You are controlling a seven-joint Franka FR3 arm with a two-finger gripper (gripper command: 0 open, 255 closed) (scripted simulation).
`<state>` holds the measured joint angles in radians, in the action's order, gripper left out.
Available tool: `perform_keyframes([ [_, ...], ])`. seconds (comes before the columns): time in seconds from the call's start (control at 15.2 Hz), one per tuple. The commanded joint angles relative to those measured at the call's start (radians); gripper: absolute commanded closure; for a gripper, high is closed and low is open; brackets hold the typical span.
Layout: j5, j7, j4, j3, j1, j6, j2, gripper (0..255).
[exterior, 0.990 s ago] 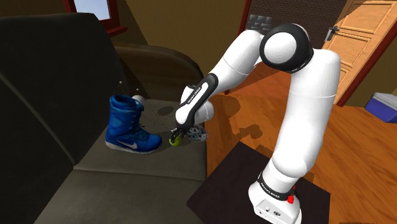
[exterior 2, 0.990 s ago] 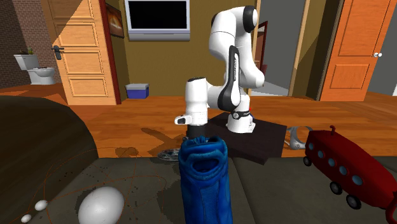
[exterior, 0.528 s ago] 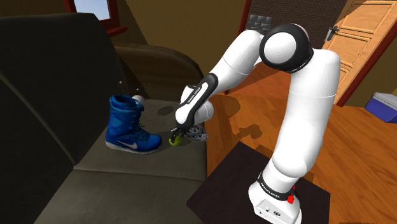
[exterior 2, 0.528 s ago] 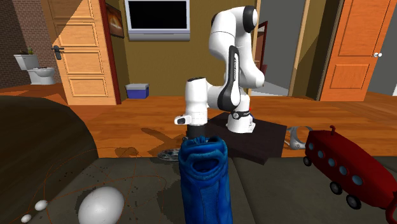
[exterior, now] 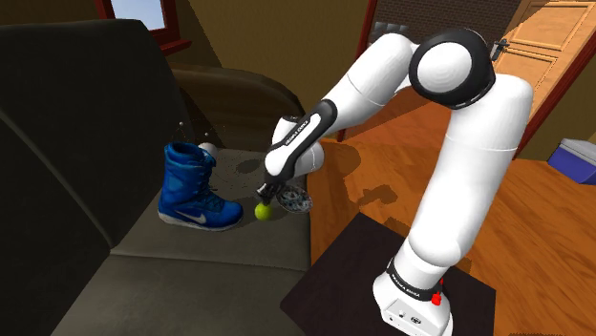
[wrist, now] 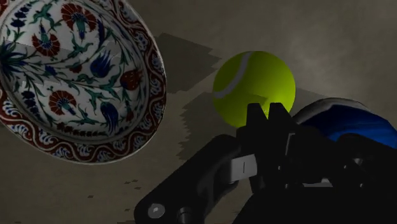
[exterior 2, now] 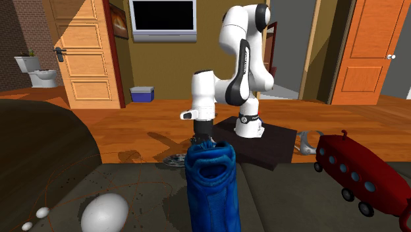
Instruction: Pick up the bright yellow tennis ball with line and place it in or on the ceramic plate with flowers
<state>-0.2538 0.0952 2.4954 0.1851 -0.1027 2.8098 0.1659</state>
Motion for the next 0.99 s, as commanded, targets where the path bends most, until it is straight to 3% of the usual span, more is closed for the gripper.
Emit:
perform_keyframes([
  [0.0,0.004,-0.006,0.001,-0.002,0.000,-0.030,-0.027,255],
  [0.13,0.004,-0.005,0.000,-0.002,-0.001,-0.031,-0.029,255],
  [0.2,0.004,-0.005,0.000,-0.002,-0.001,-0.031,-0.029,0],
  [0.26,-0.257,0.222,0.132,0.107,-0.047,0.227,-0.052,0],
  [0.33,-0.717,0.713,0.178,0.912,-0.748,0.586,0.129,0],
  [0.4,-0.034,0.148,0.318,0.708,-0.675,0.753,0.129,0],
  [0.46,-0.351,0.468,0.271,0.900,-0.798,0.804,0.254,0],
  [0.53,-0.256,0.376,0.272,0.804,-0.722,0.799,0.236,0],
  [0.92,-0.275,0.435,0.196,0.687,-0.602,0.857,0.354,0],
])
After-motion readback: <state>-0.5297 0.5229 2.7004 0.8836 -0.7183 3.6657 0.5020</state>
